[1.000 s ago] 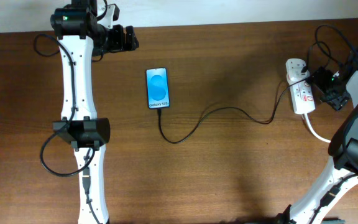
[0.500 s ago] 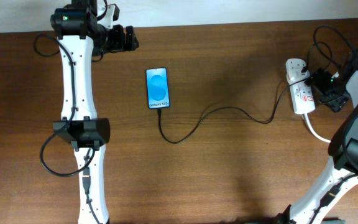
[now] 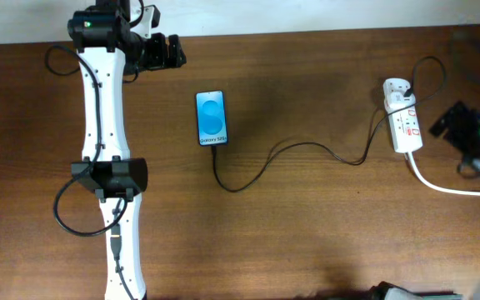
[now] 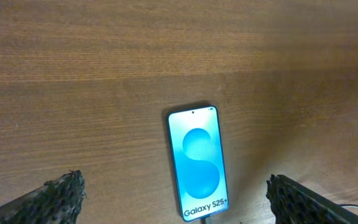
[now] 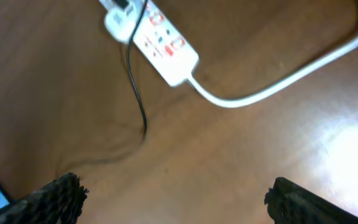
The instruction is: Plug charger to phone and switch on socket
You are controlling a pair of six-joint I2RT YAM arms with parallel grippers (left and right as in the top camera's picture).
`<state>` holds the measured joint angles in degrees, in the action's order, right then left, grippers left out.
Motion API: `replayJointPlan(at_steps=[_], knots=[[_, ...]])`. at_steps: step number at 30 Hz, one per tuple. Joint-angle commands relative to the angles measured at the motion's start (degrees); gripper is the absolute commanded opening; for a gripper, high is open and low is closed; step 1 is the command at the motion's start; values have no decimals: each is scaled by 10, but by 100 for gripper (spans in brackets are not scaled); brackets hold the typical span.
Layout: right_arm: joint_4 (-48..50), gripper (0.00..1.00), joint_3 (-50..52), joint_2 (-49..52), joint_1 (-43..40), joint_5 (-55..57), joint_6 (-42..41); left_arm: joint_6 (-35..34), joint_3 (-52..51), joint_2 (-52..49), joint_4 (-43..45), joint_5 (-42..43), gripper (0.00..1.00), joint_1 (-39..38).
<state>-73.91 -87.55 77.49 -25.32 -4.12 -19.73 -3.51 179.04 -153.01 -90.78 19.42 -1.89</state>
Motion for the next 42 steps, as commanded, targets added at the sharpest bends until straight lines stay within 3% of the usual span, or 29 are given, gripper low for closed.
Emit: replayJointPlan(at_steps=[1,5,14,19,22,26,31,34,37,42], knots=[[1,98,90,-153,28,7,0,1,0,8,0,-4,99,2],[-78,98,144,-255,33,-64,0,1,0,8,0,-4,99,2],[-78,98,144,-217,33,-58,0,1,0,8,0,-4,99,2],[-73,98,156,-227,72,-64,60,1,0,8,0,-4,99,2],[58,98,251,-348,148,-58,60,1,0,8,0,-4,99,2],[157,98,408,-553,149,-56,138,1,0,8,0,-4,99,2],[365,98,639,-755,157,-56,137,1,0,8,0,-4,99,2],[485,98,718,-773,157,-56,138,1,0,8,0,-4,99,3],[584,98,771,-773,185,-57,214,1,0,8,0,-4,99,2],[739,98,859,-773,228,-27,221,1,0,8,0,-4,99,2]])
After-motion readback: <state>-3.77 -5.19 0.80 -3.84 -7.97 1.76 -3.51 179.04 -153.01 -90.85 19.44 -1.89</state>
